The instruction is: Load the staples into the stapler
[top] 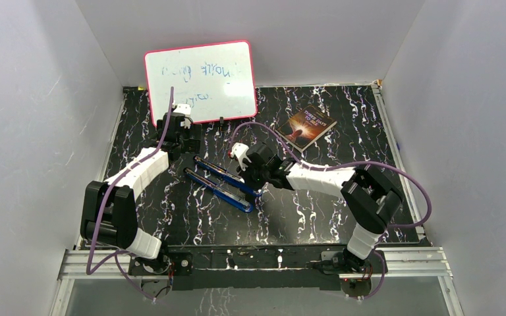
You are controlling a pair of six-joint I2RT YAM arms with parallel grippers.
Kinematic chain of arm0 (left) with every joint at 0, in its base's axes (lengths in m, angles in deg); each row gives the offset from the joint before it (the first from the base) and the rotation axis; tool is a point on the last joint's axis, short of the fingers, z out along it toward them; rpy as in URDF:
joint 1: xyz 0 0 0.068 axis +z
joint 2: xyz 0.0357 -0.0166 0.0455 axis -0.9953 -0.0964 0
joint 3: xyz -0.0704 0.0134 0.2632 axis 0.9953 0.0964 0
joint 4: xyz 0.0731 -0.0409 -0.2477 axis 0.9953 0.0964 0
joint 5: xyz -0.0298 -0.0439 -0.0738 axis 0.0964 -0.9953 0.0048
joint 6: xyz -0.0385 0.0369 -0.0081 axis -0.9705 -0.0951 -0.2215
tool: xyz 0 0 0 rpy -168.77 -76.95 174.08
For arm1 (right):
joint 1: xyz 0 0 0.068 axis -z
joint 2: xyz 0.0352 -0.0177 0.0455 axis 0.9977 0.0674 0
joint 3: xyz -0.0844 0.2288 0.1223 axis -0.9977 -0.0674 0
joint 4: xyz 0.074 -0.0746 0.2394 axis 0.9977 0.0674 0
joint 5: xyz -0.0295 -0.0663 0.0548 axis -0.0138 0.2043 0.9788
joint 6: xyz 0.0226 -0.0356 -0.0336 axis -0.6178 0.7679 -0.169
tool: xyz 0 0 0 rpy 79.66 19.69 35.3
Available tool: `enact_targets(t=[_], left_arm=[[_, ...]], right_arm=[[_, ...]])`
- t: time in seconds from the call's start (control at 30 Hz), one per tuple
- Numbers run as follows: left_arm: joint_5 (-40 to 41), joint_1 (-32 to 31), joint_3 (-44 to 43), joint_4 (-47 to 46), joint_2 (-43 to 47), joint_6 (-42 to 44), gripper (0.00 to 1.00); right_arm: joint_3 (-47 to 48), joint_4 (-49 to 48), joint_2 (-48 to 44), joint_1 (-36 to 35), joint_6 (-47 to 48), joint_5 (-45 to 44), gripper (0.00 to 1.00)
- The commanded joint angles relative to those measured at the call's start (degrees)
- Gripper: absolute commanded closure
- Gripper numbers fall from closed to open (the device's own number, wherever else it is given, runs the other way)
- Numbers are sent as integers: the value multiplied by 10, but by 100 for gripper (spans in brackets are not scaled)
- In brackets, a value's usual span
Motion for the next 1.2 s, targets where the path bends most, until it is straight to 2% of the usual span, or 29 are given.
enact_targets(t=[0.0, 0.2, 0.77, 1.0, 1.17], left_arm=[[-5, 3, 2, -7, 31, -3, 2], [-4, 3, 2, -6, 31, -2, 2], [-5, 3, 2, -7, 31, -2, 2], [-6, 3, 2, -7, 32, -2, 2], [-5, 3, 2, -7, 32, -2, 2]], right_arm=[[-9, 8, -26, 1, 6, -7, 77], [-10, 2, -30, 4, 3, -3, 72], [-6, -26, -41, 9, 5, 3, 69], [-27, -94, -80, 4, 51, 16, 64], [-42, -107, -71, -44, 108, -54, 57]])
